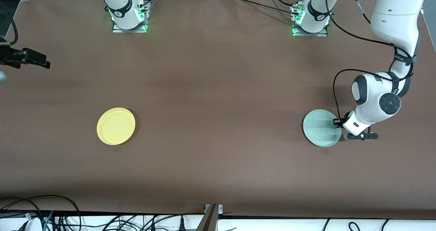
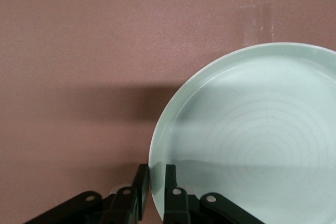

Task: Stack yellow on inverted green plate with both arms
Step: 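Close the left gripper on the rim of the green plate, then lift the green plate with the left gripper toward the table middle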

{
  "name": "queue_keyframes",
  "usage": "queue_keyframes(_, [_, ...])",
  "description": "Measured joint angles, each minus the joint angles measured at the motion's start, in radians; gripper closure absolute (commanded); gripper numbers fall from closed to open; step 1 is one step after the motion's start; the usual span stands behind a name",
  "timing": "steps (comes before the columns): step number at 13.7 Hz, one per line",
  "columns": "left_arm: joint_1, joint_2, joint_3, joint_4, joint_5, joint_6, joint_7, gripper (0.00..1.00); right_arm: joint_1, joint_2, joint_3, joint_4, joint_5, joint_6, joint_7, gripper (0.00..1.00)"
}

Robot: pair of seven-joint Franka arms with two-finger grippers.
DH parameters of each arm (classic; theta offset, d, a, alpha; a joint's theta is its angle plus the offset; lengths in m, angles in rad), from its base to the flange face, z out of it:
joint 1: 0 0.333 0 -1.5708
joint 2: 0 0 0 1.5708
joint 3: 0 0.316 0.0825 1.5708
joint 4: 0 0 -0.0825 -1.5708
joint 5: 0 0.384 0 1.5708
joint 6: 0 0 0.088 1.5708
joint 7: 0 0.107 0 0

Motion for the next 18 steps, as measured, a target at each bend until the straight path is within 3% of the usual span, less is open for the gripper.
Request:
queue_keyframes(4, [0.000, 0.000, 0.000, 0.001, 0.000, 0.000, 0.000, 0.70, 0.000, 0.000, 0.000, 0.000, 0.000, 0.000, 0.000, 0.00])
queue_keyframes(8, [0.000, 0.000, 0.000, 0.001, 0.000, -0.001, 0.000, 0.98, 0.000, 0.001, 0.000, 0.000, 0.000, 0.000, 0.000, 0.00])
queue_keyframes(18, [0.000, -0.009, -0.002, 0.008, -0.001, -0.010, 0.002, 1.00, 0.000, 0.005, -0.001, 0.000, 0.000, 0.000, 0.000, 0.00])
